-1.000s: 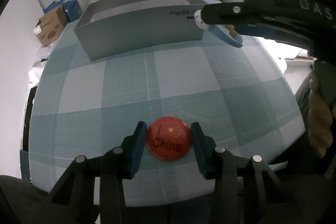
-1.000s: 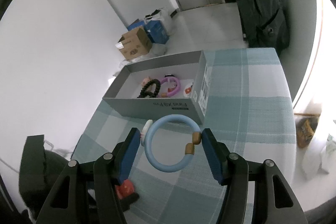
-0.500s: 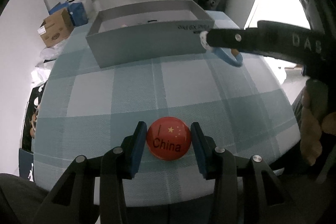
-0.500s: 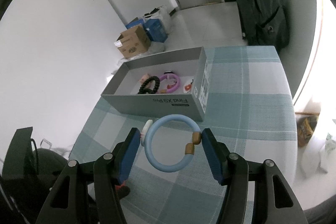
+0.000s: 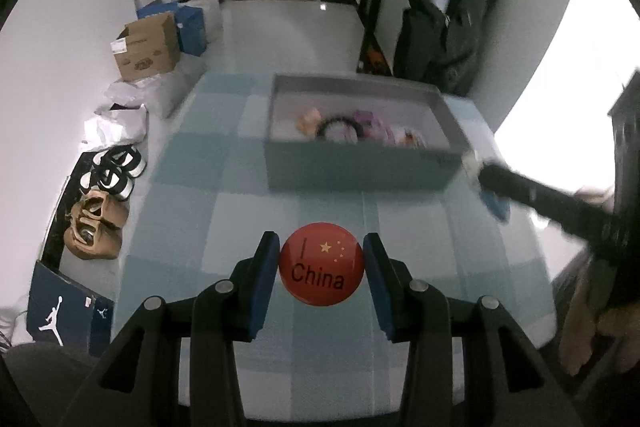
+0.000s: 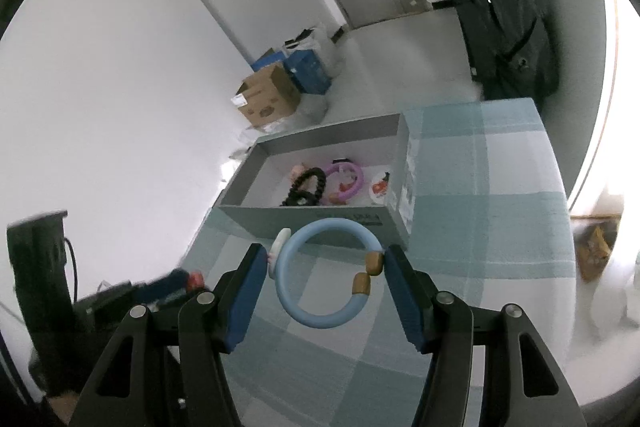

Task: Organize jewelry
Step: 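Carry the ring and badge into the gray box and open both tools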

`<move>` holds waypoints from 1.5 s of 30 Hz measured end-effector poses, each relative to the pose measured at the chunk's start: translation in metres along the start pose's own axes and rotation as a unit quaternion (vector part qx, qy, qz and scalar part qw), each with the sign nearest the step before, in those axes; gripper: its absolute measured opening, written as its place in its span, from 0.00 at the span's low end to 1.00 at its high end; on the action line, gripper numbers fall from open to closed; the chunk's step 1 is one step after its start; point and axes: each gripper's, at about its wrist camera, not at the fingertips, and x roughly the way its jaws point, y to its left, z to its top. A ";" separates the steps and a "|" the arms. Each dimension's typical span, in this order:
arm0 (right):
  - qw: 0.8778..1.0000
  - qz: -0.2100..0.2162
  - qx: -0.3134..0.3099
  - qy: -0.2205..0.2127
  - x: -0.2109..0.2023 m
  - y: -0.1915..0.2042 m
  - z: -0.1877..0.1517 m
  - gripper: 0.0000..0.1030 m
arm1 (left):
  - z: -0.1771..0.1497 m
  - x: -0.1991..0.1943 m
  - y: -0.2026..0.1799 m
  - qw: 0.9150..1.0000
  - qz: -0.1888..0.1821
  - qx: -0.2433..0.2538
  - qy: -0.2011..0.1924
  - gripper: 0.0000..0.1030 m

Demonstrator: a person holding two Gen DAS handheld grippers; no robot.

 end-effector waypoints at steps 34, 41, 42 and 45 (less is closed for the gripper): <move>0.999 0.027 -0.039 0.019 0.054 0.003 0.102 0.58 | 0.092 0.066 0.019 0.989 -0.148 -0.008 0.000 0.36; 0.999 0.021 -0.037 0.033 0.062 0.003 0.104 0.58 | 0.093 0.074 0.019 0.988 -0.154 -0.007 0.012 0.36; 0.999 0.018 -0.037 0.035 0.063 0.003 0.104 0.58 | 0.093 0.075 0.019 0.988 -0.154 -0.007 0.014 0.36; 0.999 0.016 -0.035 0.038 0.063 0.003 0.104 0.58 | 0.093 0.077 0.018 0.988 -0.153 -0.004 0.017 0.36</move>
